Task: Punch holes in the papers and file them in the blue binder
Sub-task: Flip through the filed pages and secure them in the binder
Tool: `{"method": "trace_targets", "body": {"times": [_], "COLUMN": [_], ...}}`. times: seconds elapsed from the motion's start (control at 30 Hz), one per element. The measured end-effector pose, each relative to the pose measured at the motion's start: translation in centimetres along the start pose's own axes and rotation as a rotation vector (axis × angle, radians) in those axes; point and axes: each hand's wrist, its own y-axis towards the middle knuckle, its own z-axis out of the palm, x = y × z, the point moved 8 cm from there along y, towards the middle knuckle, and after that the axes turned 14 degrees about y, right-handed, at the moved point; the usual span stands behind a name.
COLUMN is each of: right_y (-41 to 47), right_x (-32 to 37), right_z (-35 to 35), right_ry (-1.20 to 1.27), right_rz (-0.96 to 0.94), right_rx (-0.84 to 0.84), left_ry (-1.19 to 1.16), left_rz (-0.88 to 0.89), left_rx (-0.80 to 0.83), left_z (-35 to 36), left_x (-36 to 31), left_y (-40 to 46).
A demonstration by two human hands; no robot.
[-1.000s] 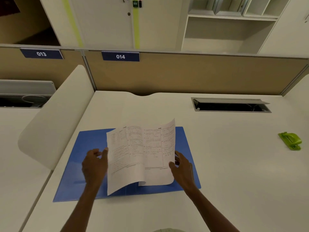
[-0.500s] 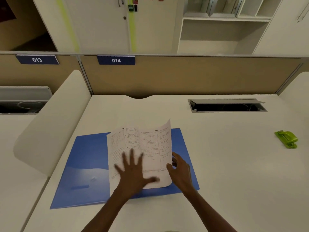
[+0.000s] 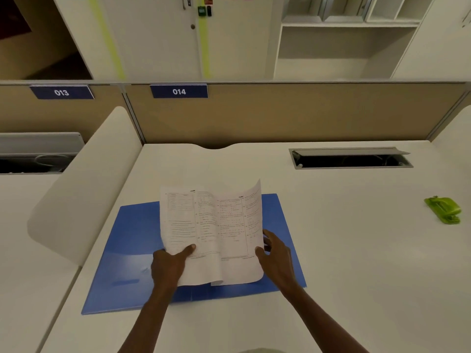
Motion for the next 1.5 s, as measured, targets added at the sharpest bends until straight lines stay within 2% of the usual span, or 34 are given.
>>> {"method": "trace_targets", "body": {"times": [0.23, 0.33, 0.53, 0.67, 0.77, 0.8, 0.87, 1.0, 1.1, 1.33, 1.5], "right_y": [0.5, 0.6, 0.7, 0.5, 0.2, 0.1, -0.1, -0.4, -0.6, -1.0, -0.6], "right_x": [-0.6, -0.6, -0.7, -0.4, 0.1, 0.3, 0.8, 1.6, 1.8, 2.7, 2.0], "right_z": [-0.9, -0.5, 0.2, 0.1, 0.3, 0.4, 0.7, 1.6, 1.7, 2.5, 2.7], "right_ry": [-0.041, -0.057, -0.055, -0.020, 0.010, 0.012, -0.006, -0.060, -0.066, 0.000, 0.036], "right_rz": [0.009, 0.002, 0.006, 0.000, -0.021, -0.033, -0.065, -0.097, -0.108, -0.123, -0.097], "right_rx": [-0.010, 0.003, 0.016, 0.008, 0.007, 0.001, -0.002, 0.011, 0.010, 0.061, 0.069], "left_ry": [-0.134, -0.124, 0.060, 0.356, 0.270, 0.202, 0.082, -0.235, -0.344, -0.474, -0.555], "left_rz": [0.163, 0.171, 0.095, 0.026, 0.167, 0.239, 0.332, 0.292, 0.256, 0.162, 0.090], "left_rx": [-0.106, -0.165, -0.183, -0.245, -0.323, -0.304, -0.152, 0.340, 0.598, 0.717, 0.719], "left_z": [-6.6, -9.0, -10.5, -10.1, -8.9, -7.9, -4.6, 3.1, 7.6, 10.2, 10.6], "left_x": [-2.4, -2.9, 0.4, 2.2, -0.8, -2.4, -5.5, -9.9, -11.6, -10.7, -9.5], "left_y": [0.0, 0.1, 0.9, 0.4, -1.0, -1.6, -2.6, -4.5, -5.8, -5.3, -4.8]}}
